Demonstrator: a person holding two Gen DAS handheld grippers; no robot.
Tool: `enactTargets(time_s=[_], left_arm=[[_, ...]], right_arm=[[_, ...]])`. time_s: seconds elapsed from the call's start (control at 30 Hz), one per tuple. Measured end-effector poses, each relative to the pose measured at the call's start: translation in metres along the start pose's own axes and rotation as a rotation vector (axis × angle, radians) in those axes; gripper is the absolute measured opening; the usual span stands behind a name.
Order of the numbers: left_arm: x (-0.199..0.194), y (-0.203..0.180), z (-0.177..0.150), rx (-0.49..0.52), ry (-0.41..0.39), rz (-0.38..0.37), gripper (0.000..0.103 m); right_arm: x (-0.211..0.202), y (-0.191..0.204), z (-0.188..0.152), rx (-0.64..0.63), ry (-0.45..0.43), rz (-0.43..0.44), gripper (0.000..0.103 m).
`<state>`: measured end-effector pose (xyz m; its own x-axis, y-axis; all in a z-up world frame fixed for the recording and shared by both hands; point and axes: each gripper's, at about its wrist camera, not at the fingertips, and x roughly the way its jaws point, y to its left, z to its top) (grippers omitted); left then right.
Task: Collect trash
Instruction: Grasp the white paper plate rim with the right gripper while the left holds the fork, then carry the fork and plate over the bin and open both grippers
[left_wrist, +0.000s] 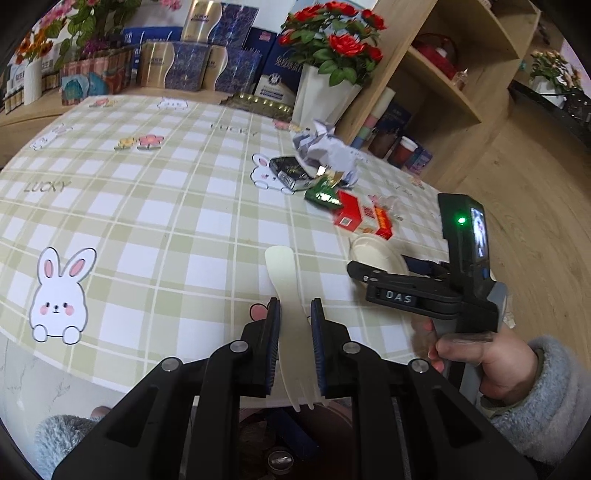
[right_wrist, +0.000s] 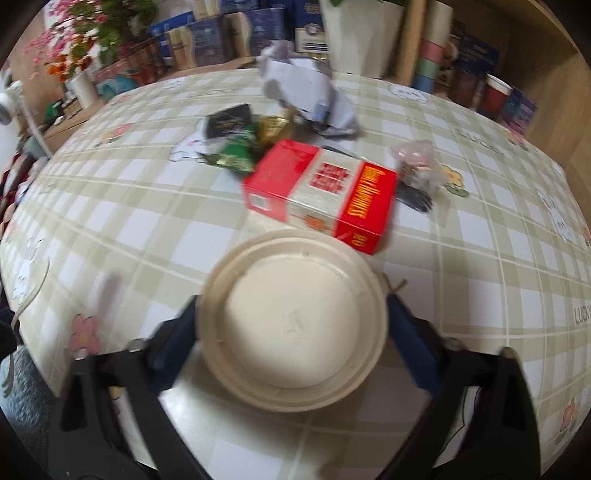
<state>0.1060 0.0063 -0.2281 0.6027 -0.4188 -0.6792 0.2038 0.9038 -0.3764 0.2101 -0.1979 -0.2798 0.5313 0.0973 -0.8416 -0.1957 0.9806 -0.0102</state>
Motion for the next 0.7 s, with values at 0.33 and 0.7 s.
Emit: enactTargets(time_s=[0.33,0.7], left_arm=[[-0.043,0.005,-0.019,0.004,-0.015,-0.004,0.017],[-0.076,-0.008,-0.051,0.061,-0.015,-0.024,0.016]], right_arm=[[-0.059,0.026,-0.039,-0.051,-0.094,0.088,0.084],[-0.124,0.040,-0.109,-0.021,-0.135,0.176,0.085]])
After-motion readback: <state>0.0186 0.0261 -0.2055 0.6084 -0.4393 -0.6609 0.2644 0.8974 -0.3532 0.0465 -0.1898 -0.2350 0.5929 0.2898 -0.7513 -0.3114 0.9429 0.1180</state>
